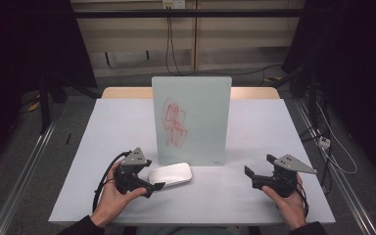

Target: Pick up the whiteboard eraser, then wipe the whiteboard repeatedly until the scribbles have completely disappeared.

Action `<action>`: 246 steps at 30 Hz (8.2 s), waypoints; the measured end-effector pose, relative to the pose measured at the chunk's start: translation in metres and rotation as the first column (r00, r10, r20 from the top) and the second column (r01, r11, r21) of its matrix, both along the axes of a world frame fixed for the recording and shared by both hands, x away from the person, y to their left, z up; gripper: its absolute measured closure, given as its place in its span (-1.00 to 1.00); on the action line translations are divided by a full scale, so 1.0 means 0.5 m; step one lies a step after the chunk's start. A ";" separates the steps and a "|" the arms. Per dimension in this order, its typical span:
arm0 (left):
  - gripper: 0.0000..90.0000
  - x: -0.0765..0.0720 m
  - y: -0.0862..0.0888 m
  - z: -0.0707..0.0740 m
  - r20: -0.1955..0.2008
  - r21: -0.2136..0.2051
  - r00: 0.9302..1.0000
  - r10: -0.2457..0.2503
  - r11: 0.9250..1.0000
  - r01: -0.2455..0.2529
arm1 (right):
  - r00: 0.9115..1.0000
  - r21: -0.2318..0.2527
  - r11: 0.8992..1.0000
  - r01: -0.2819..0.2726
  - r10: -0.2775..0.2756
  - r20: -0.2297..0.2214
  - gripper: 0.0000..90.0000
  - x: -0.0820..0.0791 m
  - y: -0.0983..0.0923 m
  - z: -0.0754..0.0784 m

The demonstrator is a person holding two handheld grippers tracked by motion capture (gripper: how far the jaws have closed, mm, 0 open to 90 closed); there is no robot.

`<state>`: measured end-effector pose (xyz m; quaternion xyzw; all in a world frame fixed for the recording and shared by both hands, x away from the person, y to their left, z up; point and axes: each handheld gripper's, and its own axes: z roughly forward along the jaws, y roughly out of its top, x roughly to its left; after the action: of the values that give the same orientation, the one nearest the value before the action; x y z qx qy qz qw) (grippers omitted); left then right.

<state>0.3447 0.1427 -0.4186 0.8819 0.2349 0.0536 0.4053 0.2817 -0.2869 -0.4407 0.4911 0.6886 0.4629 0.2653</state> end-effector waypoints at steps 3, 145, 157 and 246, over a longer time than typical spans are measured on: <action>-0.85 0.007 -0.015 0.005 -0.007 0.019 1.000 -0.021 1.000 0.021 | 1.000 0.001 1.000 -0.004 0.004 0.000 -0.86 0.001 0.002 0.000; -0.31 0.013 -0.056 0.016 0.123 -0.050 0.990 -0.075 0.995 0.082 | 1.000 0.015 1.000 -0.022 0.023 -0.010 -0.87 0.005 0.009 0.000; -0.31 0.005 -0.057 0.061 0.249 -0.038 0.967 -0.042 0.998 0.053 | 1.000 0.012 0.999 -0.030 0.030 -0.008 -0.87 0.004 0.009 0.000; -0.31 0.089 -0.130 0.133 0.640 -0.010 0.766 0.053 0.998 -0.061 | 0.999 0.015 0.999 -0.040 0.040 -0.011 -0.87 0.005 0.010 0.000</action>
<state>0.3893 0.0777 -0.3520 0.8057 0.1094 0.3643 0.4541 0.2841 -0.2816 -0.4408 0.4818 0.6964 0.4703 0.2485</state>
